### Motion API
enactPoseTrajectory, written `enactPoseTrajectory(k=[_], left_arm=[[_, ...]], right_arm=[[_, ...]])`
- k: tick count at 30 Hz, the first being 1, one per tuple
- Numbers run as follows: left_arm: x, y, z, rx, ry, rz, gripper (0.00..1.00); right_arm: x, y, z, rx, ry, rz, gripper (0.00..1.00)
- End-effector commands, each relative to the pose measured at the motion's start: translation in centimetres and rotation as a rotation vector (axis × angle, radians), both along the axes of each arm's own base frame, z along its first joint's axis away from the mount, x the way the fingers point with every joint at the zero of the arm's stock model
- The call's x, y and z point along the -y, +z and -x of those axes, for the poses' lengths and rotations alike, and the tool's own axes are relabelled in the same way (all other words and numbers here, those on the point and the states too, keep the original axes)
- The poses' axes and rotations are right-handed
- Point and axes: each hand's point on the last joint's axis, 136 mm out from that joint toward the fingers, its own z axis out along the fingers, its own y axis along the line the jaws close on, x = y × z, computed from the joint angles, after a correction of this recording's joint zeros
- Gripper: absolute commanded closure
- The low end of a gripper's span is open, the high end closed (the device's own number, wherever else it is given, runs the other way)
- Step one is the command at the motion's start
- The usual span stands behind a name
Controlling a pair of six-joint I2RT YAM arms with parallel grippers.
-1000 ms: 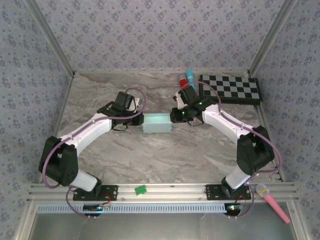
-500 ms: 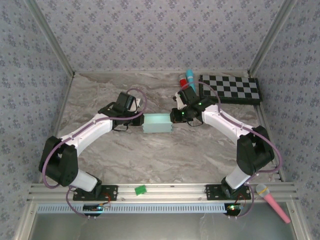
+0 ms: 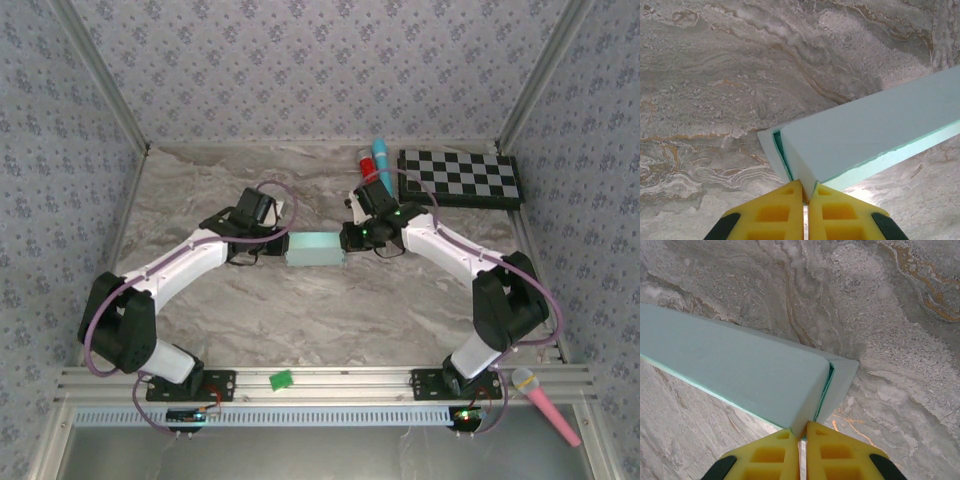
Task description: Fold the paper box
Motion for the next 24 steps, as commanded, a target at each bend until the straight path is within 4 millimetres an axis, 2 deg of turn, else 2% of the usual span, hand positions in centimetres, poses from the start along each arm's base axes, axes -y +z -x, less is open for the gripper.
enactPoseTrajectory(k=[1,11,15,19,24], left_arm=[[0.3,-1.4,1.4,-0.049,-0.031,-0.020,0.91],[0.1,-1.7,1.5,-0.049,-0.031,-0.036,0.91],[0.2,-1.2,1.4,-0.037,-0.034,-0.039,0.90],[0.2,-0.9,1.1,-0.025,-0.034,-0.041,0.90],[0.4,-0.4,0.9,-0.014,-0.038,-0.037,0.84]], right_arm=[[0.5,-2.7,2.3,-0.093,0.022,0.055,0.89],[0.7,-2.6,2.5,-0.078,0.017,0.065,0.88],[0.7,-1.5,2.1,-0.043,0.017,0.053,0.85],[0.6,-0.2,1.7,-0.006,0.013,0.037,0.79],[0.6,1.1,1.4,0.032,0.015,0.014,0.71]])
